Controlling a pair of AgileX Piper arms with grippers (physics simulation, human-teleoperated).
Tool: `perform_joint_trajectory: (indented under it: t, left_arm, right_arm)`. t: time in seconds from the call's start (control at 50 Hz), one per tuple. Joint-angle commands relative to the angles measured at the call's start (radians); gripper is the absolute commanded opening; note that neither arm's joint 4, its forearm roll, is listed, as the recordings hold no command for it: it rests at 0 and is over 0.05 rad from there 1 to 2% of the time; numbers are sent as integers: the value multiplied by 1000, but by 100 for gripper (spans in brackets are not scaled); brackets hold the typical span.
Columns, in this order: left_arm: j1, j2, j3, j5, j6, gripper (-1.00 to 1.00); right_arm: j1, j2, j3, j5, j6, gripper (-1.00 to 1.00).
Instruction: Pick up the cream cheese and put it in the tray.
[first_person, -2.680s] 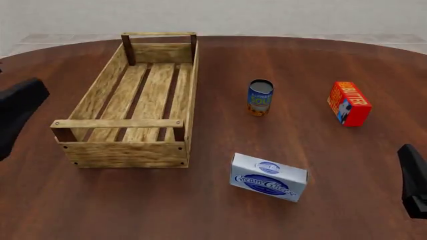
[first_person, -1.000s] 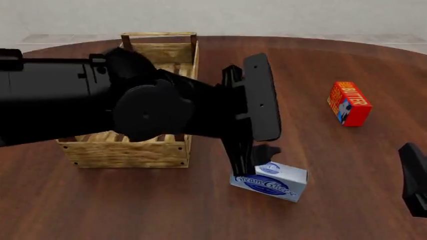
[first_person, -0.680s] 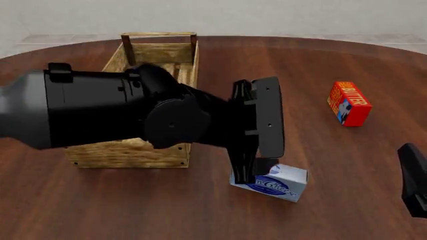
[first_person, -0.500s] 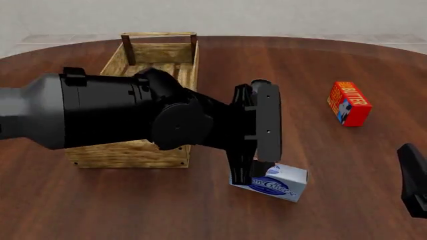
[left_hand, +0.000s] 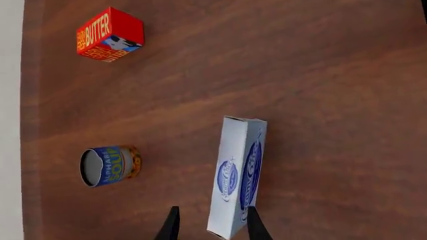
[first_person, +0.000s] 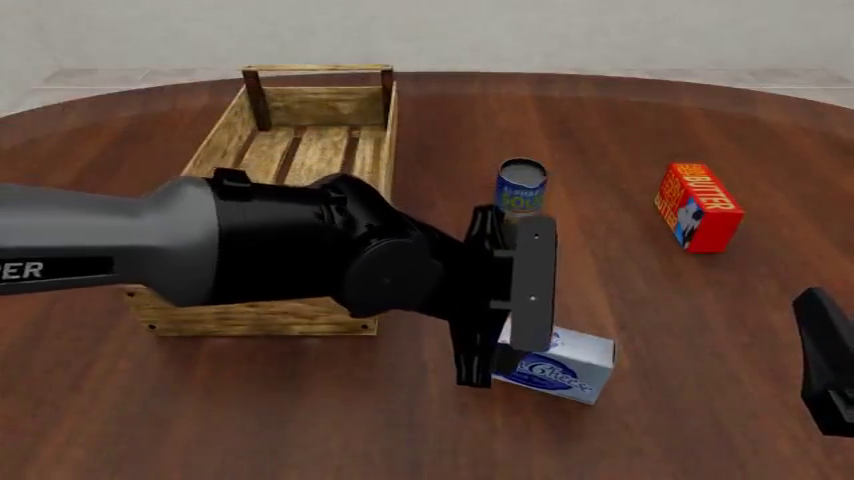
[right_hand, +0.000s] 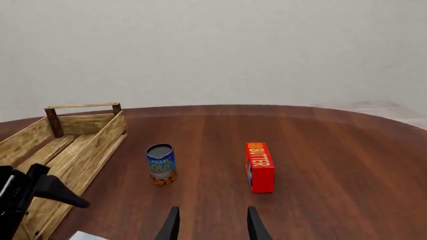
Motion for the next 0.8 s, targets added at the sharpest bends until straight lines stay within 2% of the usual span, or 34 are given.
perform_joint_trajectory:
  t: [0.02,0.1,0.6,0.8]
  left_arm:
    - [9,44,-10,-20,3,100]
    - [-2,59,-16,-13,-12,100]
    - [14,130,-35,-39,23,100]
    - [-9,143,-29,-29,-10,100]
  right_arm:
    - [0,0,0,0,3,100]
    - [-2,0,-1,1,-1,100]
    - [-2,0,-6,1,10,100]
    - [-3,0,1,-5,14,100]
